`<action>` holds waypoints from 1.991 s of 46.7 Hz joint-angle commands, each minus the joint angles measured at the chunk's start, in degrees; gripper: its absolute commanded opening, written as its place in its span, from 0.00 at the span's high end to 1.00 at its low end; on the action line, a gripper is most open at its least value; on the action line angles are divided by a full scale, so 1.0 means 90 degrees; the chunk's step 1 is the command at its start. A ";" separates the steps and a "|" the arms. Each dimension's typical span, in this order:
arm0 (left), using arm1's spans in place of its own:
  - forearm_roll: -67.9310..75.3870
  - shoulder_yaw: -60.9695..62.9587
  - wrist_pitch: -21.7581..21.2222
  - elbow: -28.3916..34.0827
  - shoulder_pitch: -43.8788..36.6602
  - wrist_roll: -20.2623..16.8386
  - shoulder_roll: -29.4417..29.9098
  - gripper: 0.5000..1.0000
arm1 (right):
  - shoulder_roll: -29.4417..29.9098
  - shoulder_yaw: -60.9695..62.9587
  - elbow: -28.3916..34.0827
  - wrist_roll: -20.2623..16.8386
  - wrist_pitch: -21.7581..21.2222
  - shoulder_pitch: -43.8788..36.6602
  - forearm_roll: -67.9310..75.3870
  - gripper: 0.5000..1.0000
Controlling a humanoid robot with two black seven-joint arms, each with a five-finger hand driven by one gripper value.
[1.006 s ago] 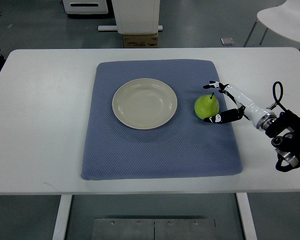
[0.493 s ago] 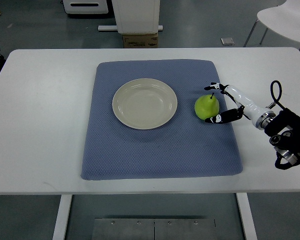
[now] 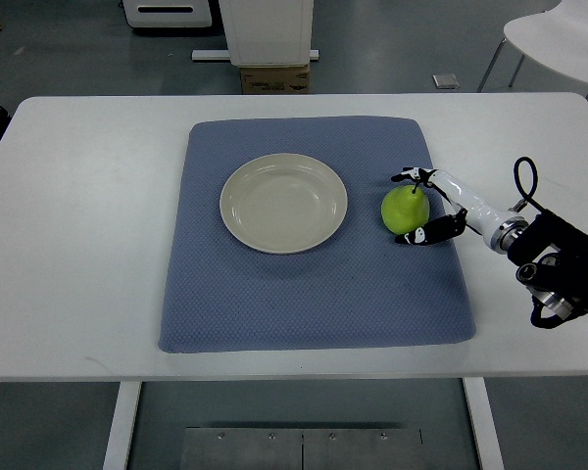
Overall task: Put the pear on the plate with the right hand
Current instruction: 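Close the right hand fingers around the green pear, then lift the pear off the mat with the right hand, then carry the pear over the cream plate and lower it onto it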
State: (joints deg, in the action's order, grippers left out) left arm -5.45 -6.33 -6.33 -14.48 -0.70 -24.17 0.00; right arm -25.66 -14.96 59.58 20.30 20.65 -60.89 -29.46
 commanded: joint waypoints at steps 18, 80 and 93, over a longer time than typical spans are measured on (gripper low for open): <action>0.0000 0.0000 0.0000 -0.0003 0.0000 0.0000 0.0000 0.00 | 0.0058 -0.0330 -0.0047 0.0049 -0.0019 -0.0188 0.0118 1.00; 0.0000 0.0000 0.0000 0.0007 0.0000 0.0000 0.0000 0.00 | 0.0916 -0.0125 -0.0702 0.0264 -0.0791 -0.1115 0.0773 1.00; 0.0000 0.0000 0.0000 -0.0003 0.0000 0.0000 0.0000 0.00 | 0.1669 -0.0144 -0.0818 0.0137 -0.0771 -0.1135 0.0773 1.00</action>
State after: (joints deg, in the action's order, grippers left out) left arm -5.46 -6.33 -6.33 -14.49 -0.70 -24.17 0.00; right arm -12.20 -16.22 52.95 21.65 13.68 -71.11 -22.50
